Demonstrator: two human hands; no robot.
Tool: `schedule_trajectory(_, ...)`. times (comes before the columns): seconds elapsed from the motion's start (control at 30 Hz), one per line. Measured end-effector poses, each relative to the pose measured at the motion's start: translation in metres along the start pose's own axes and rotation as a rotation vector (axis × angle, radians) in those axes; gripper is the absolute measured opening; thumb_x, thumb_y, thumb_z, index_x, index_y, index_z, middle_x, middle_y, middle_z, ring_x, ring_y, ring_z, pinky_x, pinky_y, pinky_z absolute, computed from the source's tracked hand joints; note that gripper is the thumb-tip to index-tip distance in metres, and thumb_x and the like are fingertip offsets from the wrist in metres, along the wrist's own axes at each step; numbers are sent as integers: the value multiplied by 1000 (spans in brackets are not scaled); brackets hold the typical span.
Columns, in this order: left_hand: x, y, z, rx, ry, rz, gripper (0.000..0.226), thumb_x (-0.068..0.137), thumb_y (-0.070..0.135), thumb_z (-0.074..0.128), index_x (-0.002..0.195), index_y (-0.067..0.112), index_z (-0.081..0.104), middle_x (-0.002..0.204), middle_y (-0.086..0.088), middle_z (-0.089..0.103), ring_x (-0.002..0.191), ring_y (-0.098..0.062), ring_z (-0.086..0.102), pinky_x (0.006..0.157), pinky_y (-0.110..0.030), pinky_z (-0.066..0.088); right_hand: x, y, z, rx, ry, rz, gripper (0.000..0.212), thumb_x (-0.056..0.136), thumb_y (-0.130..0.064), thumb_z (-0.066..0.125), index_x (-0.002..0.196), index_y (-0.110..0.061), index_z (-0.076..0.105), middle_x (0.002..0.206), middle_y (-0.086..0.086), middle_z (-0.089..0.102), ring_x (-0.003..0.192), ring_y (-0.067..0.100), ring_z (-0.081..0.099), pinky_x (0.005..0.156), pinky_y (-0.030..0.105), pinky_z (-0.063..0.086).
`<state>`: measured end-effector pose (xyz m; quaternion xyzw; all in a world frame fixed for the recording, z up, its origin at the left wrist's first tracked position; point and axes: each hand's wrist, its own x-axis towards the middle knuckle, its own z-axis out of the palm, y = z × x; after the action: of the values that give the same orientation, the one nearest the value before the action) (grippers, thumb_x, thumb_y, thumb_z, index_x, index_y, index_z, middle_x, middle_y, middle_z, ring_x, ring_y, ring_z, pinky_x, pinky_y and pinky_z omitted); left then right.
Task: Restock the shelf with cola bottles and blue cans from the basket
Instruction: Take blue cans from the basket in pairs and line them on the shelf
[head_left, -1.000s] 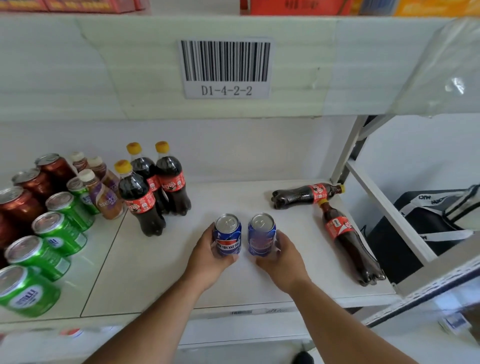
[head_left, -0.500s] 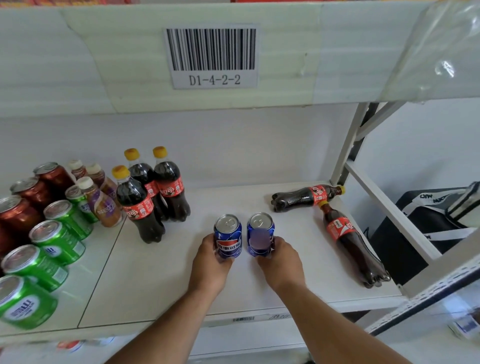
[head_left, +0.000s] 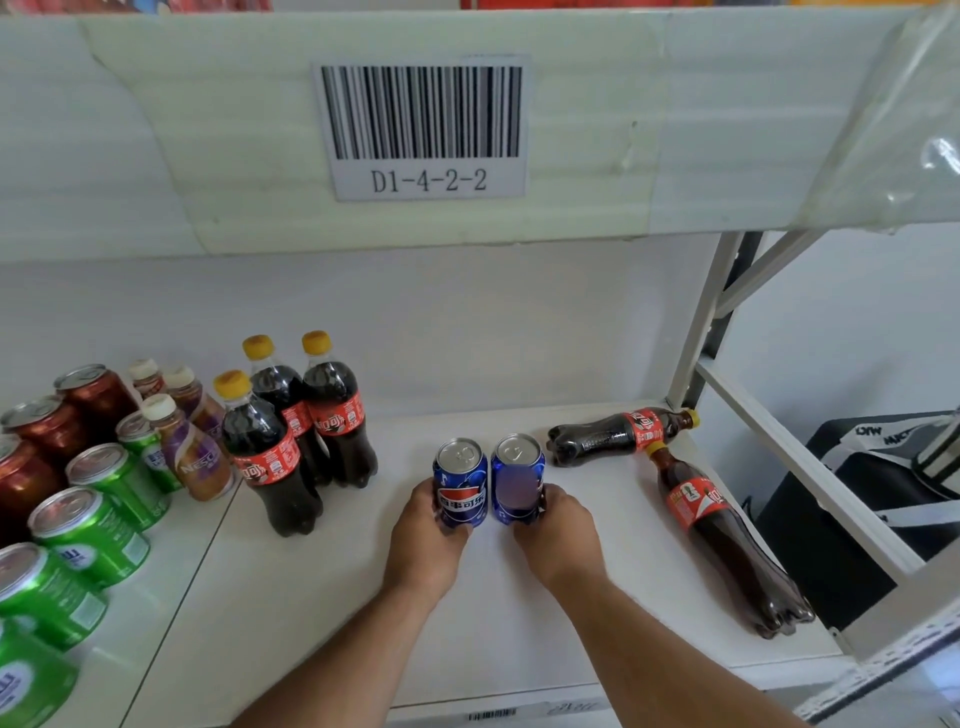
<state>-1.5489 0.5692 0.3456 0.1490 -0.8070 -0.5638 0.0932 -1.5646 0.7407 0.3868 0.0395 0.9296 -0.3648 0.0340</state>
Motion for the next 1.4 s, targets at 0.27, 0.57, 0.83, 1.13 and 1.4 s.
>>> schedule_trajectory(0.27,26,6,4,18,-17,10,59,83,2,80,124,39,57,108,18,73,103,-10,74,99,-38,59,21,-9,0,10,-13,9,19,89,-18,59,105,-20,69,98,1,76,87,23,68,72,29,52)
schedule_trajectory(0.57,39,10,2,102,-27,-21,49,80,21,82,110,49,56,108,18,73,103,-13,73,98,-44,59,40,-14,2,-11,-16,16,17,83,-20,57,95,-21,68,90,0,75,82,23,69,69,32,55)
schedule_trajectory(0.83,17,25,-15,319,-35,-109,89,88,28,81,161,14,33,161,-6,46,148,-22,46,118,-35,40,27,-5,-9,9,-34,65,39,88,-23,65,125,-13,60,121,9,71,107,29,68,89,39,59)
schedule_trajectory(1.13,-39,55,-64,503,-62,-118,78,98,39,67,164,22,29,168,0,36,153,-20,37,121,-34,34,-35,-28,-42,-222,-113,-114,62,101,-49,57,154,-18,45,155,3,51,141,24,46,116,34,38)
schedule_trajectory(1.4,-114,77,-125,899,-42,-119,78,102,55,53,167,26,20,176,-3,12,161,-26,17,127,-41,27,-87,-71,-46,-523,-419,-463,79,105,-65,32,168,-21,14,176,3,6,162,26,2,130,41,9)
